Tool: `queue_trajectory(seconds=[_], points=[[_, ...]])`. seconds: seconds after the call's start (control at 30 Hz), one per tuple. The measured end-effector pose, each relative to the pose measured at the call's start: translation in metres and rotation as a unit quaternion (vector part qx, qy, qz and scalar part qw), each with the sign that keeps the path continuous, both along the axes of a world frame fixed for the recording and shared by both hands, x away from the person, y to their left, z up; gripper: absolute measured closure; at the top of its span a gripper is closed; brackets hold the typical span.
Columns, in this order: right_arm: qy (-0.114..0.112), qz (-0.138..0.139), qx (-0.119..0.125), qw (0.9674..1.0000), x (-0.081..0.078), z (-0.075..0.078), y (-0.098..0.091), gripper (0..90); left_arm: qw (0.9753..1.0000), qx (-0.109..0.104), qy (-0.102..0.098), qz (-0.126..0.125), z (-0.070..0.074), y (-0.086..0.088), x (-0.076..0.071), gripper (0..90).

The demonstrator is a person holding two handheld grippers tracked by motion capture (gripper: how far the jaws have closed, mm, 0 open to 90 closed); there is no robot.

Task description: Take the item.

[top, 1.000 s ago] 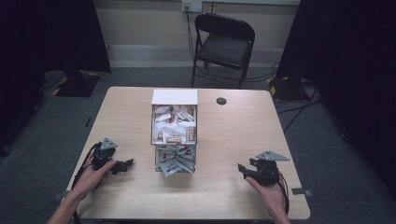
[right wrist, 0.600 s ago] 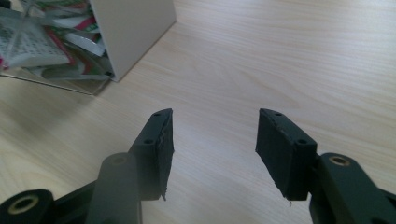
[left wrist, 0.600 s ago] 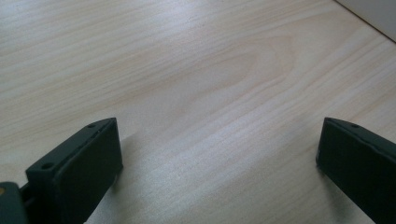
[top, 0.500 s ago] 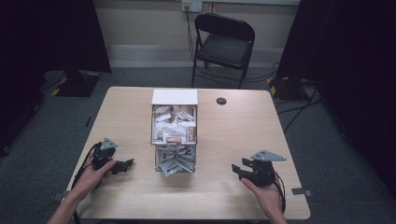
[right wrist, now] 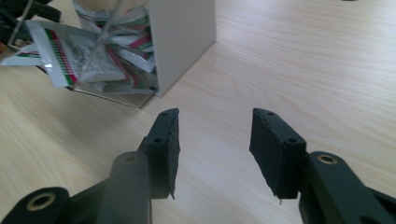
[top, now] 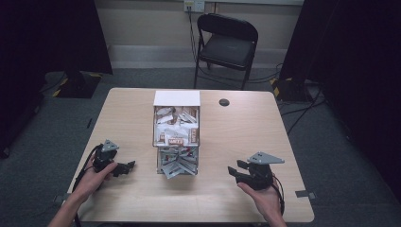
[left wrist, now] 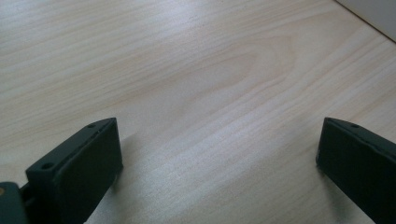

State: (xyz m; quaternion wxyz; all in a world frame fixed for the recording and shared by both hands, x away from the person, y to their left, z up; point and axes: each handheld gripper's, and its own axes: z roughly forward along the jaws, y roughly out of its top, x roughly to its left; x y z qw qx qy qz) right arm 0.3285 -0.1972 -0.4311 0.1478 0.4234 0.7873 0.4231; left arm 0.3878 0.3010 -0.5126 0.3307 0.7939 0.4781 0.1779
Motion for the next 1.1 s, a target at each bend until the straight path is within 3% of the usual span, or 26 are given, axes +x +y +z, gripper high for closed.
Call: queue_trajectory(seconds=[0.57, 0.87, 1.1], points=[[-0.013, 0.062, 0.009, 0.9979, -0.004, 0.012, 0.032, 60.2, 1.0, 0.0, 0.0, 0.0, 0.0, 0.0, 0.0, 0.0], [-0.028, 0.114, 0.01, 0.993, -0.007, 0.017, 0.066, 63.4, 1.0, 0.0, 0.0, 0.0, 0.0, 0.0, 0.0, 0.0], [-0.035, 0.134, 0.011, 0.9904, -0.005, 0.017, 0.084, 62.3, 1.0, 0.0, 0.0, 0.0, 0.0, 0.0, 0.0, 0.0]])
